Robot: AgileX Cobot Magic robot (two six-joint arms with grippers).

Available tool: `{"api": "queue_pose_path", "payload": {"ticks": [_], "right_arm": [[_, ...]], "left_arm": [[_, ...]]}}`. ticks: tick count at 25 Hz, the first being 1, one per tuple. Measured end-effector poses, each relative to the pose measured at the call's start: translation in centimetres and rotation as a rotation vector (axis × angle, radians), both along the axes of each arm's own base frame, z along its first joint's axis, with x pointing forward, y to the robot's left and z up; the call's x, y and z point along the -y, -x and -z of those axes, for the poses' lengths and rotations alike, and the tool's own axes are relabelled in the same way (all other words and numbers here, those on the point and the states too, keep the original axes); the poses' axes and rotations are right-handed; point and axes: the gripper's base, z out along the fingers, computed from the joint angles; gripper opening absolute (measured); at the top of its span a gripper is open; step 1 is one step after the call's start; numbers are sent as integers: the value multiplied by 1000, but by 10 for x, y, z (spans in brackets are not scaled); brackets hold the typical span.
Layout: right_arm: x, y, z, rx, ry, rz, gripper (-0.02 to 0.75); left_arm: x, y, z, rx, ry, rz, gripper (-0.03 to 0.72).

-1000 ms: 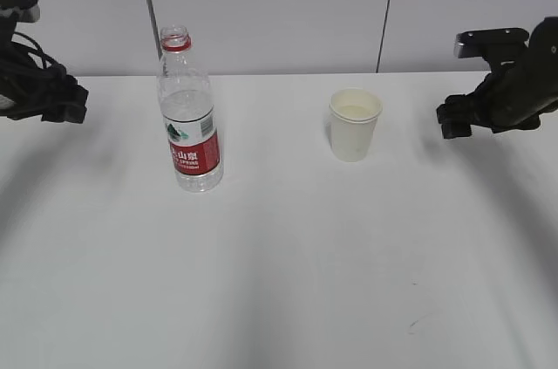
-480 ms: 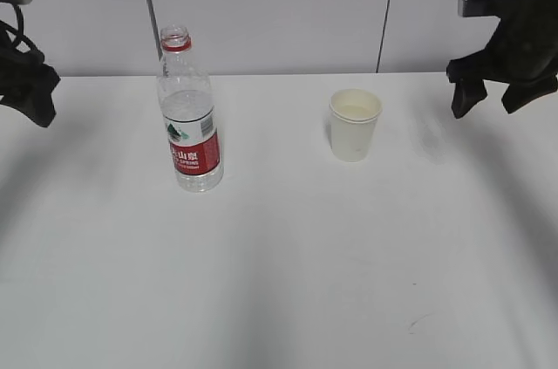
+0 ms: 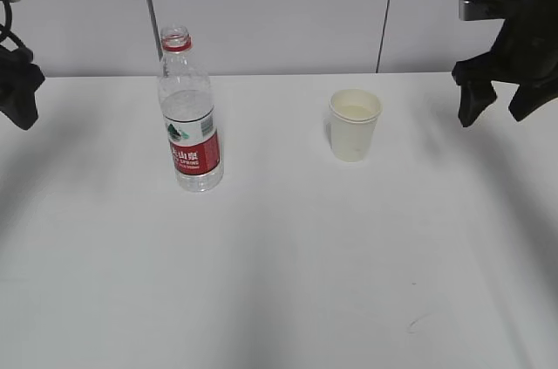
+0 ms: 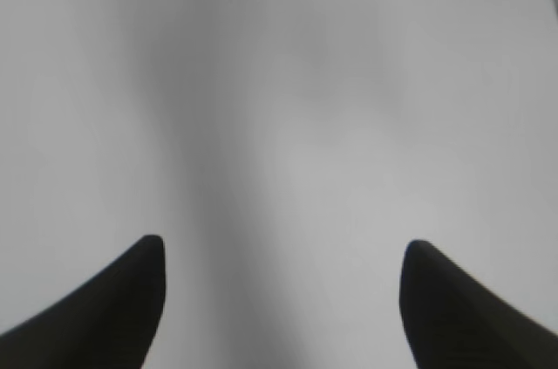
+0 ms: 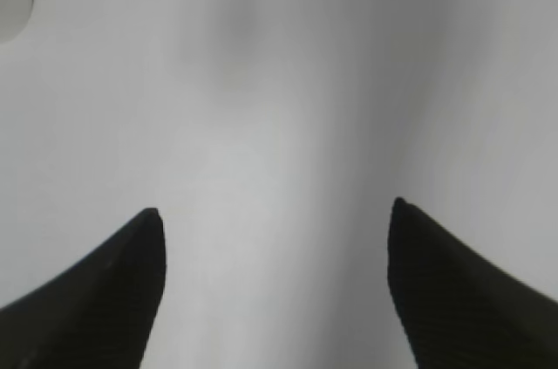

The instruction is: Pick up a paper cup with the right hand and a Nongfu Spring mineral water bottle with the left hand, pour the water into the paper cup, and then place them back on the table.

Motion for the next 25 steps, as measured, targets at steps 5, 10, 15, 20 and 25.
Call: {"api": "queue_pose_path", "payload": {"ticks": [5, 10, 15, 20, 25], "right_arm": [[-1, 9, -16, 3, -2, -16, 592], [-5, 35, -27, 0, -39, -35, 592], [-8, 74, -33, 26, -56, -40, 592], [-9, 119, -40, 58, -50, -50, 592], [-10, 161, -39, 81, -49, -50, 591]], "left_arm": [[-1, 14, -11, 9, 3, -12, 510], [-3, 47, -13, 1, 10, -35, 510], [-5, 88, -15, 12, 19, -52, 510], [-6, 129, -20, 50, 45, -59, 510], [-7, 171, -16, 76, 65, -63, 510]]}}
